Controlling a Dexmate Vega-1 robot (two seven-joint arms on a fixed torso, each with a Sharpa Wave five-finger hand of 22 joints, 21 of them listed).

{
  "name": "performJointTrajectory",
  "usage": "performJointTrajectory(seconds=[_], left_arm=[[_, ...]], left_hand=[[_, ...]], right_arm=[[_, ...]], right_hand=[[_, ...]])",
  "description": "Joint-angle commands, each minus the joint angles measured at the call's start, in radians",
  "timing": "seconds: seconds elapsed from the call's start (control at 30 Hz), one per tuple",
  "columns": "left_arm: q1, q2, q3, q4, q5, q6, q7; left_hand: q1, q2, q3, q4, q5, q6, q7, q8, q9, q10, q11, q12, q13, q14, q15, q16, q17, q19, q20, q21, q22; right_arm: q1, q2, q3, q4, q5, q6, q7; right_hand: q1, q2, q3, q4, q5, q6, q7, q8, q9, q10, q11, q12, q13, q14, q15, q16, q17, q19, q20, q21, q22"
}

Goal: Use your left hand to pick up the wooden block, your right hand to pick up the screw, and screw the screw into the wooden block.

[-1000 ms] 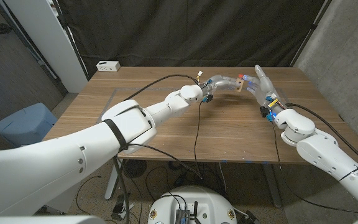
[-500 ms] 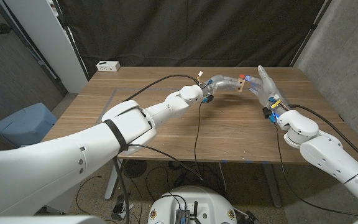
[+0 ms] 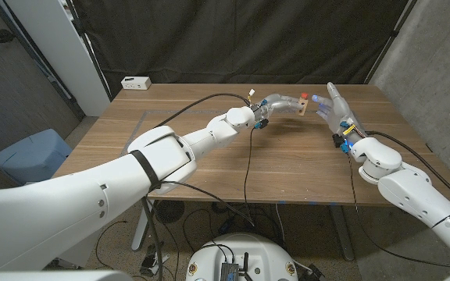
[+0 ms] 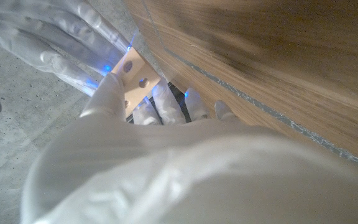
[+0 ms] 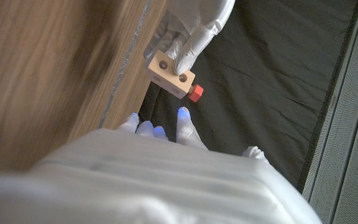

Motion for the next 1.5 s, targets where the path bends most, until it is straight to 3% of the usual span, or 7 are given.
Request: performJointTrajectory(seconds=[0.03, 0.9, 1.5], left_arm=[[-0.005, 0.001, 0.002, 0.000, 0.002, 0.005, -0.002], [-0.007, -0.004, 0.006, 0.000, 0.000, 0.028, 0.006], [-0.010, -0.005, 0.008, 0.000, -0.003, 0.042, 0.009]], left_hand=[[0.000, 0.007, 0.021, 0.014, 0.005, 0.021, -0.009, 0.011, 0.003, 0.005, 0.002, 0.002, 0.001, 0.008, -0.069, 0.000, 0.002, 0.005, 0.004, 0.002, 0.004], [-0.001, 0.007, 0.022, 0.014, 0.005, 0.021, -0.009, 0.011, 0.003, 0.005, 0.004, 0.002, 0.002, 0.010, -0.069, 0.001, 0.002, 0.005, 0.004, 0.001, 0.004], [-0.001, 0.007, 0.022, 0.014, 0.005, 0.021, -0.009, 0.011, 0.003, 0.005, -0.001, 0.002, 0.002, 0.009, -0.069, 0.000, 0.002, 0.005, 0.004, 0.001, 0.004]], right_arm=[[0.051, 0.011, -0.020, 0.059, 0.001, 0.005, 0.029], [0.146, 0.040, -0.086, 0.128, -0.006, 0.024, 0.092], [0.165, 0.049, -0.108, 0.136, -0.007, 0.028, 0.105]], right_hand=[[-0.006, 0.008, 0.003, 0.005, 0.009, -0.009, -0.003, -0.003, 0.003, -0.129, -0.003, -0.004, 0.003, -0.188, -0.005, 0.004, 0.003, -0.008, 0.007, 0.002, 0.001], [-0.010, 0.003, 0.001, 0.012, 0.011, -0.029, -0.016, -0.003, 0.002, -0.156, -0.011, -0.009, 0.003, -0.199, -0.008, 0.002, 0.004, -0.022, 0.005, -0.001, 0.001], [-0.011, 0.004, 0.001, 0.015, 0.012, -0.025, -0.016, 0.000, 0.002, -0.155, -0.007, -0.007, 0.003, -0.200, -0.016, 0.002, 0.003, -0.024, 0.004, 0.000, 0.001]])
